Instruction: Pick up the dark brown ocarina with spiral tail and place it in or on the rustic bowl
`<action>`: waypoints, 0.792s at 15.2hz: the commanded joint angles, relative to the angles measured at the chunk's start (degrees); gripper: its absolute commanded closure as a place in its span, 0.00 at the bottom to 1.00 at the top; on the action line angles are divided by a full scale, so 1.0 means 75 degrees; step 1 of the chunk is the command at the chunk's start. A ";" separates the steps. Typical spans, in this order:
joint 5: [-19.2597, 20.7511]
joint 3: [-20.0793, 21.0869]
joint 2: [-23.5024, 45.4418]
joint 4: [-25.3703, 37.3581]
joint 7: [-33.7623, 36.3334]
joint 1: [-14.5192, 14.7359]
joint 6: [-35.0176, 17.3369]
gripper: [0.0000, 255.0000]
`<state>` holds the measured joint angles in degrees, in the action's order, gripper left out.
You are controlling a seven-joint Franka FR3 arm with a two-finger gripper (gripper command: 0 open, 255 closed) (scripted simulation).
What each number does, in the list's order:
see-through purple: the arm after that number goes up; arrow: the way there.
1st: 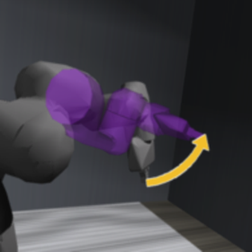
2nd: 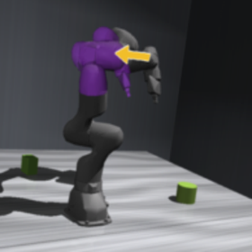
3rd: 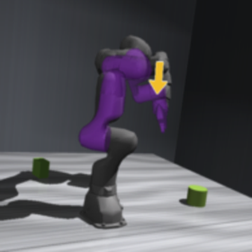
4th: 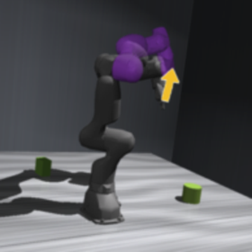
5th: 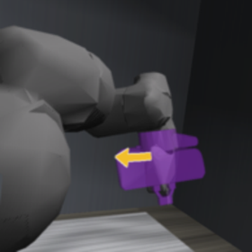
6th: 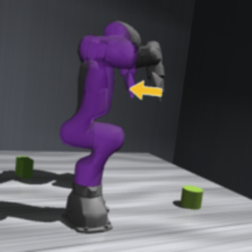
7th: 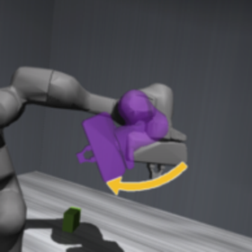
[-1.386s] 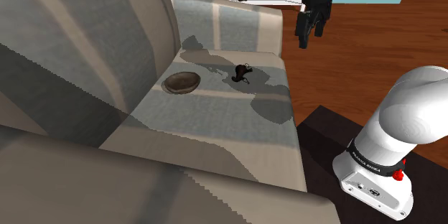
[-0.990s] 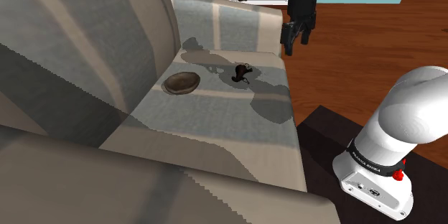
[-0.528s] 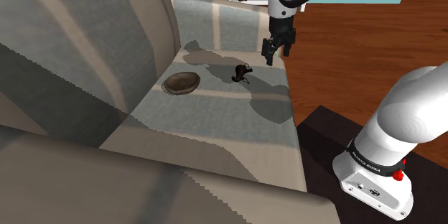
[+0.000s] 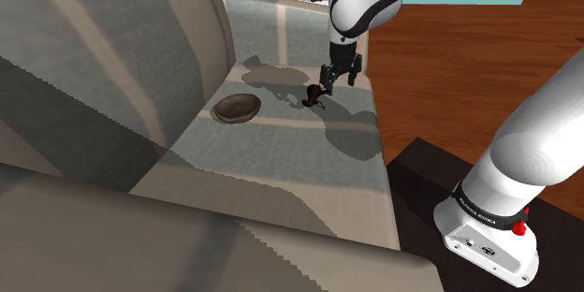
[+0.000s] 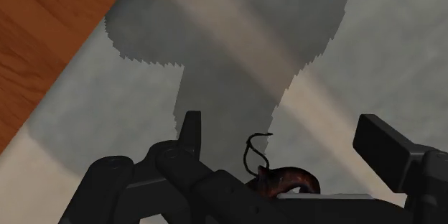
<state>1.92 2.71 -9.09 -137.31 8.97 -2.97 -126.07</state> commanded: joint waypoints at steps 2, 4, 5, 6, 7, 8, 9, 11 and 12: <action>-0.0020 -0.0025 0.0952 0.0428 0.0161 -0.0046 -0.0614 0.00; -0.0042 -0.0047 0.1550 0.0763 0.0251 -0.0071 -0.0932 0.00; -0.0056 -0.0059 0.1848 0.0945 0.0293 -0.0082 -0.1076 0.00; -0.0071 -0.0072 0.2146 0.1136 0.0332 -0.0094 -0.1210 0.00; -0.0081 -0.0079 0.2306 0.1242 0.0353 -0.0099 -0.1278 0.00; -0.0075 -0.0080 0.2376 0.1216 0.0357 -0.0099 -0.1375 0.00; -0.0069 -0.0082 0.2448 0.1191 0.0361 -0.0099 -0.1471 0.00; -0.0057 -0.0086 0.2595 0.1147 0.0369 -0.0098 -0.1663 0.00; -0.0050 -0.0088 0.2671 0.1127 0.0373 -0.0098 -0.1758 0.00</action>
<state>1.50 2.08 10.30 -128.78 11.77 -3.68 -138.52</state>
